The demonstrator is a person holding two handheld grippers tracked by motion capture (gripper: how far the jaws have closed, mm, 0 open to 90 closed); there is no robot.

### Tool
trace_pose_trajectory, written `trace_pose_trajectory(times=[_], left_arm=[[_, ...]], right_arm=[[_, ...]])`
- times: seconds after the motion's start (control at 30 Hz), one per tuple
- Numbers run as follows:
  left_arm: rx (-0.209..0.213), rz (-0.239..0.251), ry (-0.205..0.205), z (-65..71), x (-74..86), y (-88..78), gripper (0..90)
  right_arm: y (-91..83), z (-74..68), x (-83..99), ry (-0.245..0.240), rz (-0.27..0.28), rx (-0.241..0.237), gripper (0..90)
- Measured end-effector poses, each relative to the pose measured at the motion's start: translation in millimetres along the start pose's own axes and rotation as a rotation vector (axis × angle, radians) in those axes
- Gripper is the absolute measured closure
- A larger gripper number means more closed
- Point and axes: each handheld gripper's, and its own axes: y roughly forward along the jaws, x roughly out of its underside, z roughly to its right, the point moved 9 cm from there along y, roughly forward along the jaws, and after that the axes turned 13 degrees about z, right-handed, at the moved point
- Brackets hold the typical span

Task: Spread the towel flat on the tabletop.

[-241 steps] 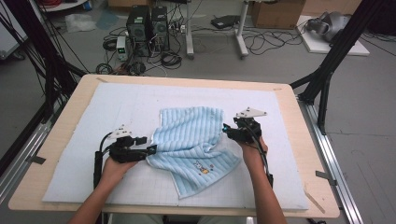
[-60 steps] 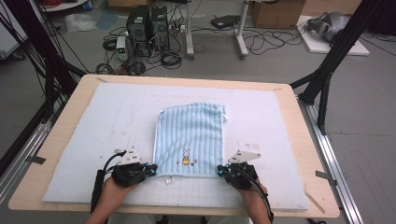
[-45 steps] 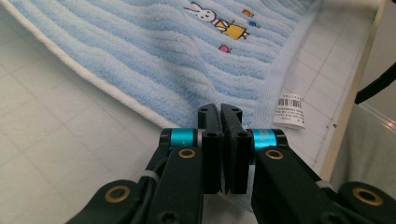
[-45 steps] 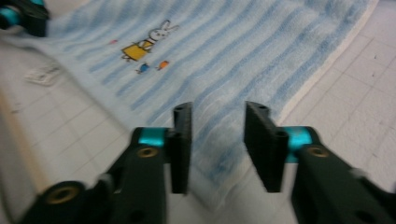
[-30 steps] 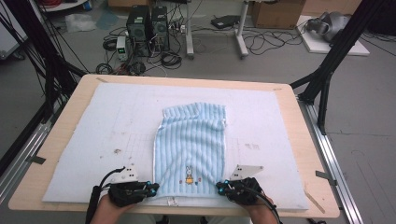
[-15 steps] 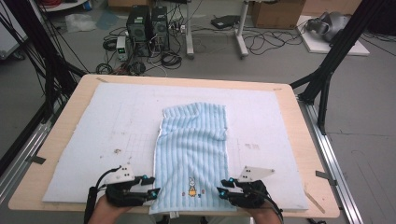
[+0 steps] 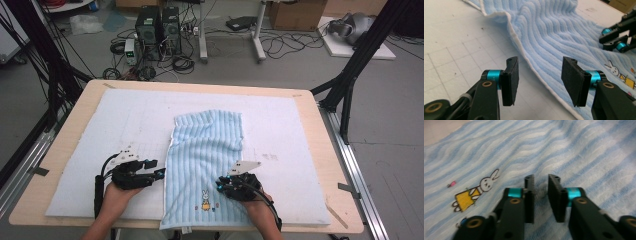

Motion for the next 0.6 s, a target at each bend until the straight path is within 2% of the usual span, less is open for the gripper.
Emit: trace_pose_trajectory(times=[0.03,0.07,0.27,0.33,0.4,0.43,0.5,0.53,0.57,0.6], left_arm=[[0.000,0.003,-0.004,-0.4,-1.0,0.1,48.3],[-0.001,0.007,-0.004,-1.1,-2.0,0.2,48.3],[-0.002,0.017,-0.014,-3.8,-5.2,2.6,48.6],[-0.003,0.021,-0.017,-5.3,-6.5,4.3,48.5],[0.000,0.019,-0.021,-7.4,-7.1,6.8,48.5],[-0.007,0.019,-0.027,-9.2,-7.4,8.7,48.4],[-0.011,0.019,-0.038,-11.3,-8.0,11.8,48.5],[-0.015,0.018,-0.042,-12.2,-8.3,13.0,48.4],[-0.011,0.017,-0.048,-13.1,-9.2,15.5,48.5],[-0.012,0.012,-0.054,-14.1,-9.8,17.9,48.6]], right_arm=[[-2.0,-3.6,1.2,0.001,-0.008,-0.040,86.3],[-3.2,-5.8,2.3,-0.010,-0.014,-0.060,86.9],[-22.8,-29.6,14.8,-0.009,-0.052,-0.227,87.3],[-29.3,-34.9,18.8,-0.015,-0.064,-0.262,87.1],[-33.1,-35.4,19.6,-0.012,-0.064,-0.265,85.1],[-34.1,-33.2,17.3,-0.010,-0.044,-0.262,82.3],[-35.9,-26.1,9.0,0.025,0.011,-0.240,74.5],[-36.7,-19.2,3.3,0.043,0.046,-0.210,71.7],[-36.6,-14.1,0.7,0.050,0.060,-0.185,69.6],[-35.8,-4.7,-2.2,0.054,0.069,-0.141,69.0]])
